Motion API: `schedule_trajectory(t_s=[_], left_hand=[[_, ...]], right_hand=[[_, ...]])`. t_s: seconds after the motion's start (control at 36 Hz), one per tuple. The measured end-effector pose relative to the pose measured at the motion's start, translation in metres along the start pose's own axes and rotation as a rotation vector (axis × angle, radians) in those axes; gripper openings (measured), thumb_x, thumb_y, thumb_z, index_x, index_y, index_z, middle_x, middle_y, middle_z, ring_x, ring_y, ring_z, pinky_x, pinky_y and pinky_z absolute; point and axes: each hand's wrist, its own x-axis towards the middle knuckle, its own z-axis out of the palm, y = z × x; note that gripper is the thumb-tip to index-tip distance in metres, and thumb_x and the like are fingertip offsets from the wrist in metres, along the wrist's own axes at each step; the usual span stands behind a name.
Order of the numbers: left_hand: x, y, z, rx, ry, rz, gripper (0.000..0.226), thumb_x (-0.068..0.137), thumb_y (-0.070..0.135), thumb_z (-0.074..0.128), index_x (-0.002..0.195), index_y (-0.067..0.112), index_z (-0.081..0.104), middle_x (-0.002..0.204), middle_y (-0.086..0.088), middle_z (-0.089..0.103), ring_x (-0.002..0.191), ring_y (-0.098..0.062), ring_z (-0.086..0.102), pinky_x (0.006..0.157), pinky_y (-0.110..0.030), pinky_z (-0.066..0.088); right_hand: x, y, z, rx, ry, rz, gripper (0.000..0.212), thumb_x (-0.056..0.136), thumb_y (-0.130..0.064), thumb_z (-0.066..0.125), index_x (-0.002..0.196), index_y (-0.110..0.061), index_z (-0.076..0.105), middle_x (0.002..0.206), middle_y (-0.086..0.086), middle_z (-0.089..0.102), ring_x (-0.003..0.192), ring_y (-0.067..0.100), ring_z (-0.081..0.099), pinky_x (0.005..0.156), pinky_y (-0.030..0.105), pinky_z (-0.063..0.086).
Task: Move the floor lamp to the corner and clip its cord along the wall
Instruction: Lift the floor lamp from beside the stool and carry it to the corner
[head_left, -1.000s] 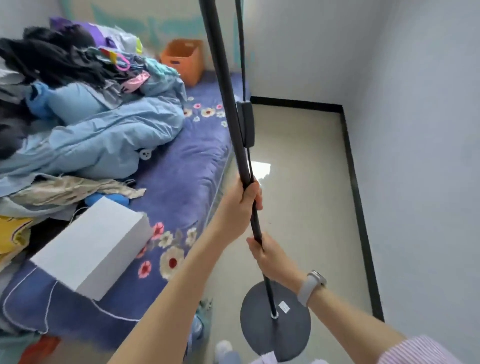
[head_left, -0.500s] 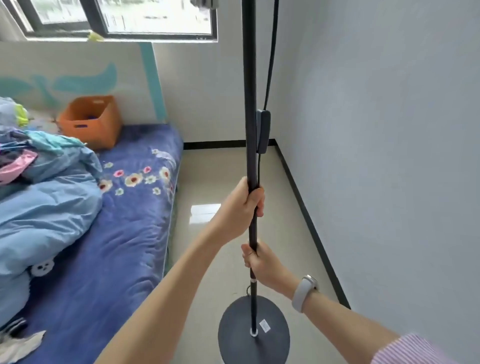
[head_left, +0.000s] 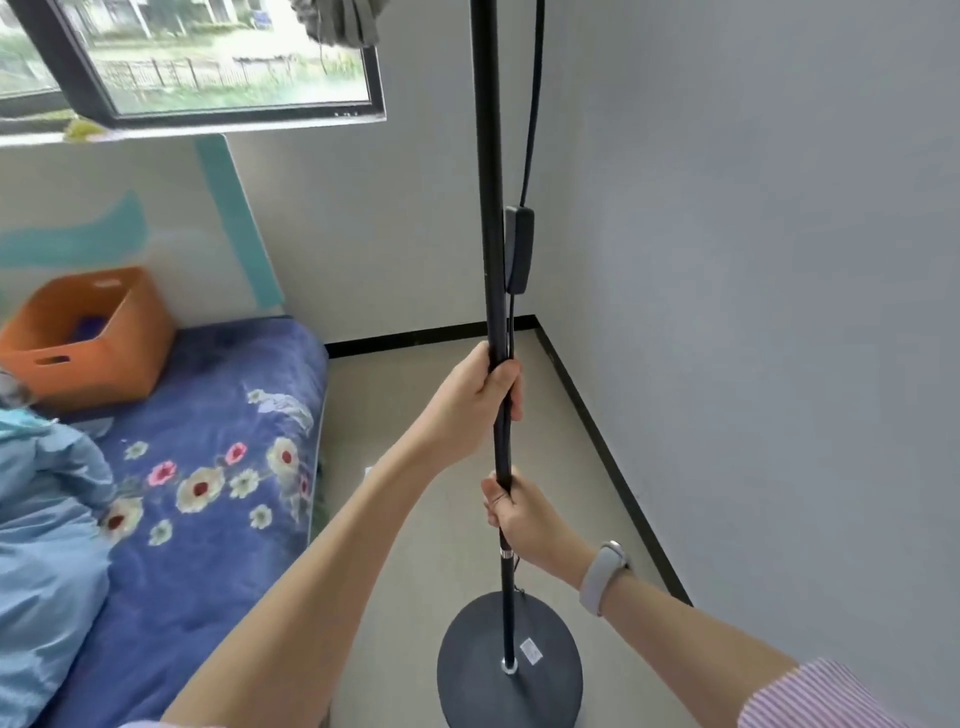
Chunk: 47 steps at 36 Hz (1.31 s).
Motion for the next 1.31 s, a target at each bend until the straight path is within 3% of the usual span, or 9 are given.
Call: schedule_trajectory(t_s=[0.28,0.44,0.53,0.69,0.81,1.03,1.14,1.19,1.31], left_hand=[[0.203,-0.059,-0.029,0.015,0.047,-0.119,0.028,0.097,0.015,0.031,0.072,0.021,0.041,0.061,0.003,0.051,0.063,-0.023,0.047,0.075,-0.055,0.046],[0.305,-0.081,-0.058,-0.029,0.054,-0.101,0.028,0.098,0.008,0.028,0.073,0.015,0.037,0.062,0.0,0.047,0.057,-0.016,0.047,0.066,-0.033,0.043],[0.35,-0.096,-0.069,-0.026,0.042,-0.1,0.027,0.098,0.008,0.028,0.073,0.015,0.036,0.062,-0.001,0.046,0.059,-0.019,0.046,0.069,-0.038,0.043],[0.443,-0.131,-0.1,0.026,-0.044,-0.095,0.026,0.098,0.012,0.028,0.074,0.015,0.037,0.064,0.0,0.05,0.07,-0.025,0.05,0.08,-0.048,0.046],[0.502,-0.151,-0.125,0.044,-0.099,-0.067,0.026,0.099,0.015,0.028,0.076,0.013,0.04,0.068,0.001,0.053,0.074,-0.023,0.053,0.078,-0.041,0.047],[0.618,-0.162,-0.162,-0.118,-0.059,0.081,0.018,0.097,0.021,0.033,0.089,0.016,0.048,0.06,0.006,0.053,0.06,-0.017,0.046,0.052,-0.015,0.04],[0.66,-0.173,-0.166,-0.141,-0.103,0.039,0.035,0.089,0.038,0.037,0.093,0.005,0.049,0.064,0.003,0.054,0.064,-0.018,0.047,0.06,-0.025,0.04],[0.684,-0.175,-0.167,-0.169,-0.099,0.035,0.027,0.092,0.034,0.037,0.085,0.009,0.046,0.067,0.0,0.052,0.065,-0.019,0.046,0.064,-0.034,0.04],[0.731,-0.186,-0.16,-0.242,-0.064,-0.039,0.034,0.1,0.023,0.03,0.107,-0.005,0.047,0.066,0.0,0.045,0.061,-0.019,0.042,0.067,-0.035,0.042]], right_hand=[[0.211,0.0,-0.067,-0.027,-0.006,0.043,0.023,0.096,-0.037,0.034,0.076,-0.026,0.036,0.065,-0.001,0.037,0.056,0.015,0.037,0.054,0.032,0.035],[0.316,-0.021,-0.097,-0.038,-0.021,0.039,0.023,0.097,-0.033,0.034,0.075,-0.025,0.035,0.067,0.002,0.039,0.057,0.016,0.038,0.054,0.031,0.036],[0.364,-0.027,-0.109,-0.033,-0.012,0.047,0.023,0.098,-0.03,0.033,0.076,-0.022,0.035,0.066,-0.001,0.038,0.053,0.011,0.036,0.05,0.024,0.035],[0.462,-0.032,-0.126,-0.028,0.07,0.09,0.022,0.097,-0.031,0.034,0.082,-0.017,0.037,0.066,0.001,0.04,0.054,0.013,0.037,0.054,0.031,0.036],[0.527,-0.036,-0.132,-0.011,0.111,0.114,0.023,0.096,-0.036,0.033,0.082,-0.018,0.038,0.066,0.001,0.039,0.054,0.013,0.036,0.054,0.032,0.036],[0.628,-0.045,-0.155,-0.018,0.171,0.17,0.023,0.095,-0.041,0.033,0.077,-0.026,0.036,0.062,-0.003,0.037,0.05,0.012,0.035,0.053,0.03,0.035],[0.669,-0.041,-0.17,-0.022,0.191,0.184,0.021,0.095,-0.038,0.034,0.077,-0.028,0.036,0.062,-0.003,0.038,0.052,0.012,0.036,0.055,0.031,0.036],[0.689,-0.038,-0.179,-0.014,0.192,0.186,0.022,0.095,-0.039,0.034,0.077,-0.027,0.036,0.062,-0.003,0.039,0.052,0.013,0.036,0.054,0.031,0.036],[0.725,-0.026,-0.198,-0.016,0.172,0.209,0.021,0.095,-0.039,0.034,0.078,-0.028,0.037,0.063,-0.005,0.041,0.051,0.008,0.039,0.049,0.023,0.037]])
